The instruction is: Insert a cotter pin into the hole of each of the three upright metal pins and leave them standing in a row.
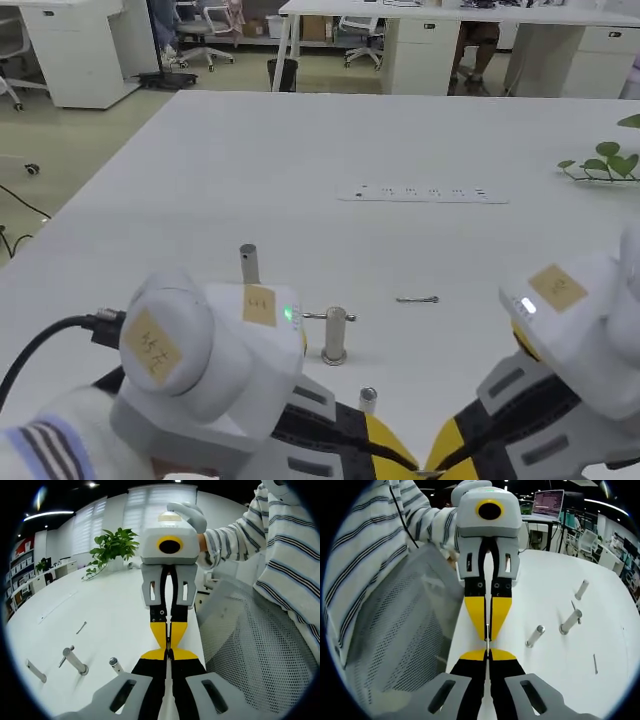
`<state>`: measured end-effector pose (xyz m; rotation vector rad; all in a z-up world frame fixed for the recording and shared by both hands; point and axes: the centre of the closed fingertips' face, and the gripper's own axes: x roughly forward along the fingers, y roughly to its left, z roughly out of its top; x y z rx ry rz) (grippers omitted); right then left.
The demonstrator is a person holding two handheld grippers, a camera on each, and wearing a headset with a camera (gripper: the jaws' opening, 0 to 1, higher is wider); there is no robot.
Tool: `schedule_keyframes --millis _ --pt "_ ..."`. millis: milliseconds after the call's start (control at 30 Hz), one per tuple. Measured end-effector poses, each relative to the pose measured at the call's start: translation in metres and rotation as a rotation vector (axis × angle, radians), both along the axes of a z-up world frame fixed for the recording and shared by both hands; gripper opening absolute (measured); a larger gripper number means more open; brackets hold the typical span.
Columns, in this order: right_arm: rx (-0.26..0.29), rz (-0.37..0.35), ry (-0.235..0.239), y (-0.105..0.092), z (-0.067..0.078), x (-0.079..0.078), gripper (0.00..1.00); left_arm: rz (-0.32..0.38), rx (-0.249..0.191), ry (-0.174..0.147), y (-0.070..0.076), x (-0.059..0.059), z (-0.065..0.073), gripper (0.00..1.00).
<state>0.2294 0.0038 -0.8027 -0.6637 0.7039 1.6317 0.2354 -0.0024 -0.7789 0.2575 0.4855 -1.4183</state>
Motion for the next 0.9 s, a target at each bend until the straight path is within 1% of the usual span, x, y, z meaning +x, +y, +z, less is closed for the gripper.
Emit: schedule_keyframes --millis 133,167,200,233,267,300,333,367,400,433,500,533,567,600,633,667,733,767,800,833,900 --pt "0.011 -0.006 -0.011 0.000 0.001 0.002 0.02 0.016 -0.006 0.001 0.001 0.001 0.000 0.00" --pt "0.012 -0.010 -0.013 0.000 0.001 0.003 0.02 0.028 -0.017 -0.014 0.001 0.003 0.001 0.00" --pt "0.012 -0.020 -0.018 -0.001 0.000 0.005 0.02 0.037 -0.034 -0.020 0.001 0.005 0.002 0.02" --pt "0.013 -0.028 -0.022 -0.002 0.000 0.008 0.02 0.048 -0.054 -0.009 0.000 0.005 0.004 0.06" --pt "0.014 -0.036 -0.021 -0.003 0.000 0.010 0.02 0.047 -0.055 -0.009 0.001 0.005 0.004 0.11" --pt "0.015 -0.049 -0.022 -0.004 0.000 0.013 0.02 0.046 -0.053 -0.020 0.002 0.005 0.003 0.18" --pt "0.014 -0.055 -0.023 -0.005 0.000 0.016 0.02 0.051 -0.047 -0.037 0.003 0.007 0.002 0.21" --pt "0.008 -0.065 -0.028 -0.008 -0.001 0.019 0.02 0.072 -0.042 -0.062 0.005 0.012 0.001 0.22" --pt "0.004 -0.070 -0.031 -0.009 -0.001 0.020 0.02 0.083 -0.042 -0.069 0.006 0.014 0.000 0.23" --pt "-0.002 -0.081 -0.032 -0.011 -0.002 0.023 0.02 0.093 -0.042 -0.069 0.008 0.015 -0.001 0.24" --pt "-0.015 -0.102 -0.030 -0.013 -0.004 0.029 0.02 0.161 -0.052 -0.102 0.013 0.029 0.000 0.26" --pt "-0.018 -0.106 -0.029 -0.014 -0.004 0.030 0.02 0.171 -0.044 -0.106 0.016 0.031 -0.002 0.28" --pt "-0.033 -0.131 -0.019 -0.016 -0.006 0.033 0.02 0.172 -0.036 -0.119 0.017 0.033 -0.003 0.32" --pt "-0.040 -0.142 -0.011 -0.017 -0.008 0.034 0.02 0.180 -0.032 -0.138 0.019 0.036 -0.003 0.35" --pt "-0.048 -0.151 -0.009 -0.018 -0.009 0.037 0.02 0.205 -0.025 -0.158 0.022 0.042 -0.004 0.38" --pt "-0.053 -0.157 -0.010 -0.018 -0.011 0.038 0.02 0.215 -0.027 -0.161 0.023 0.044 -0.005 0.40" --pt "-0.074 -0.176 -0.013 -0.020 -0.014 0.043 0.02 0.252 -0.035 -0.168 0.026 0.052 -0.006 0.41" --pt "-0.084 -0.186 -0.013 -0.020 -0.015 0.046 0.02 0.275 -0.036 -0.161 0.028 0.056 -0.009 0.41" --pt "-0.089 -0.193 -0.013 -0.020 -0.016 0.047 0.02 0.282 -0.030 -0.162 0.029 0.058 -0.012 0.41" --pt "-0.094 -0.199 -0.013 -0.020 -0.017 0.049 0.02 0.287 -0.023 -0.160 0.030 0.060 -0.015 0.41" --pt "-0.105 -0.211 -0.017 -0.019 -0.020 0.053 0.02 0.286 -0.006 -0.145 0.031 0.062 -0.025 0.39"
